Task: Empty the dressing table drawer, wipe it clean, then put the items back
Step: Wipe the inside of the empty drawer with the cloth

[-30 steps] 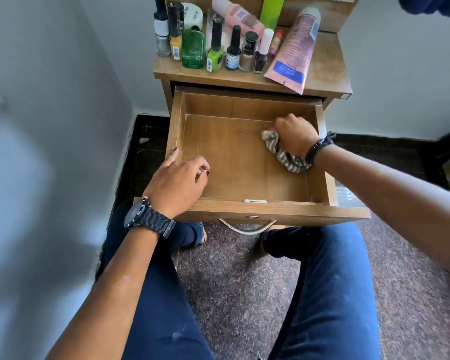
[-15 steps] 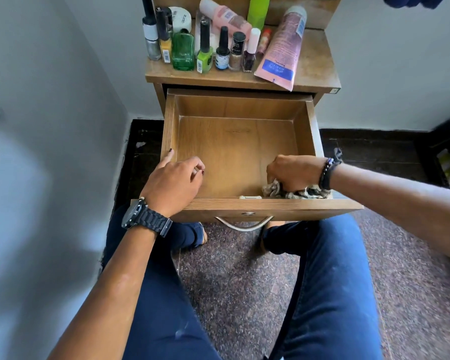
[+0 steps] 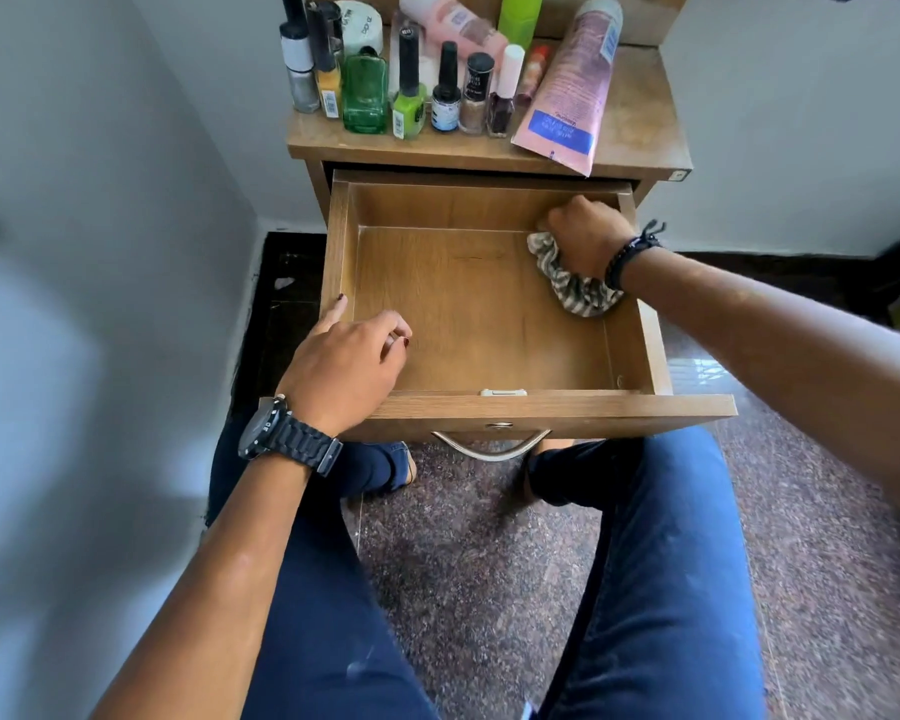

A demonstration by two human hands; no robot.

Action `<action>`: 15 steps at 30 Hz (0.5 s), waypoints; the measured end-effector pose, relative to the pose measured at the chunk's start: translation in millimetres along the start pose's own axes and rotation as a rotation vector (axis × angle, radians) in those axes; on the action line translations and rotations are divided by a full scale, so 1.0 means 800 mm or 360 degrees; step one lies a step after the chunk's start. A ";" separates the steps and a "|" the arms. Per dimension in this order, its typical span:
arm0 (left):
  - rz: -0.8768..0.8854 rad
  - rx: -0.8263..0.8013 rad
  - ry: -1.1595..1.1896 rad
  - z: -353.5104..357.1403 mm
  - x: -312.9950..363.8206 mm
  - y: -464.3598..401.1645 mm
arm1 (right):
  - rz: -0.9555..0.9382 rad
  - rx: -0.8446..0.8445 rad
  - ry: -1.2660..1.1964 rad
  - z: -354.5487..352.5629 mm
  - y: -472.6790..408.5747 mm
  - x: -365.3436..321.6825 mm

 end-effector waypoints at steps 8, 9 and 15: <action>-0.0030 -0.0025 0.0052 -0.002 0.002 0.006 | -0.0258 -0.0405 -0.0115 0.014 0.053 -0.018; -0.0031 -0.0028 0.0053 -0.002 0.002 0.005 | -0.0314 -0.0484 -0.0148 0.023 0.068 -0.027; -0.0044 -0.0039 0.0060 -0.003 0.003 0.007 | -0.0429 -0.0739 -0.0094 0.044 0.112 -0.052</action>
Point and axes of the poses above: each hand's wrist, its own y-axis away from the middle knuckle, its own z-axis out of the palm, x = y × z, the point moved 5 cm from there along -y, towards the middle knuckle, and after that the axes turned 11 degrees about -x, right-handed, at the moved point
